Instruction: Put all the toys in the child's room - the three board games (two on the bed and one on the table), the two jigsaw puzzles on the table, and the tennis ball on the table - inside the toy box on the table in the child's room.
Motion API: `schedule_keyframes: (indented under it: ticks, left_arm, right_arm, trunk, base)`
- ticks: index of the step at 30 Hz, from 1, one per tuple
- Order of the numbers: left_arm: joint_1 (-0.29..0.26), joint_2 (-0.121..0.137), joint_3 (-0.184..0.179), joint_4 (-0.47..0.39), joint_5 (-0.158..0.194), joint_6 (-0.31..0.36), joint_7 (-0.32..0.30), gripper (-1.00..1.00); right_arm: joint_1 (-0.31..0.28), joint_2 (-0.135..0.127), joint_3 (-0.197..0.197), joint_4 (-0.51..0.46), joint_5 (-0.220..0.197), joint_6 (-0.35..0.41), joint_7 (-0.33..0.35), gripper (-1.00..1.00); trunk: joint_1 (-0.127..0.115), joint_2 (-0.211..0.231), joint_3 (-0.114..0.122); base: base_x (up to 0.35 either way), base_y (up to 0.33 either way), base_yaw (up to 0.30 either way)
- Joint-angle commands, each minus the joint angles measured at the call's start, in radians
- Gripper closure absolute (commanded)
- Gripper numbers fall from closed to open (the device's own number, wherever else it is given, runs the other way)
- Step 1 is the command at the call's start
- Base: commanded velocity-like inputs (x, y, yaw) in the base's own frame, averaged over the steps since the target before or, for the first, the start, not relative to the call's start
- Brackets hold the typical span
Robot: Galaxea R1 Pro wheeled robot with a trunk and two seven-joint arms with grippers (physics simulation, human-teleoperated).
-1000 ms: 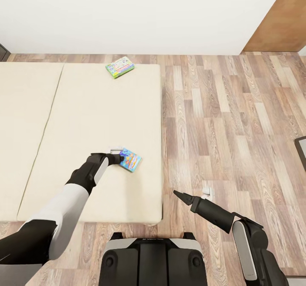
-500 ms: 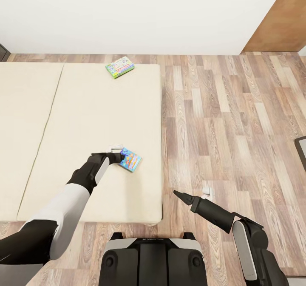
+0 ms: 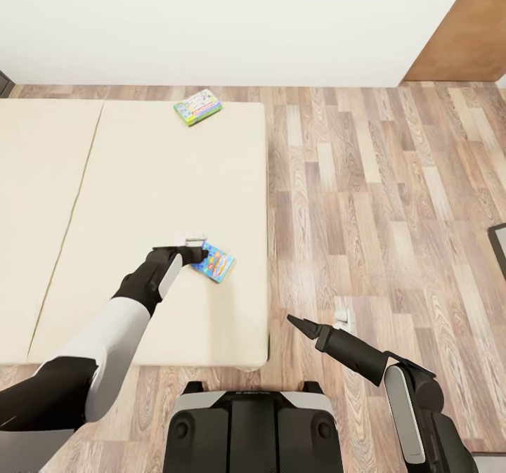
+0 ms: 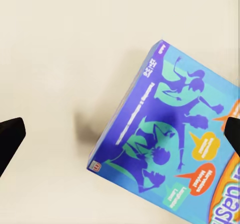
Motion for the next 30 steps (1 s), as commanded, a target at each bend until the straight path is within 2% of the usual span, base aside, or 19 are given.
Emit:
schedule_keyframes:
  ticks: [1, 30]
  left_arm:
    - [-0.001, 0.000, -0.004, -0.001, 0.010, 0.004, 0.007, -1.00]
    - [-0.005, -0.007, -0.004, 0.000, 0.012, 0.003, -0.010, -1.00]
  right_arm:
    - [-0.001, 0.001, -0.002, -0.001, 0.000, 0.005, 0.004, -1.00]
    - [-0.001, 0.001, -0.001, -0.002, 0.000, 0.005, 0.006, -1.00]
  trunk:
    - [0.000, -0.001, -0.002]
    - [0.000, -0.001, -0.030]
  base:
    - [0.000, 0.000, 0.000]
    - [0.000, 0.000, 0.000]
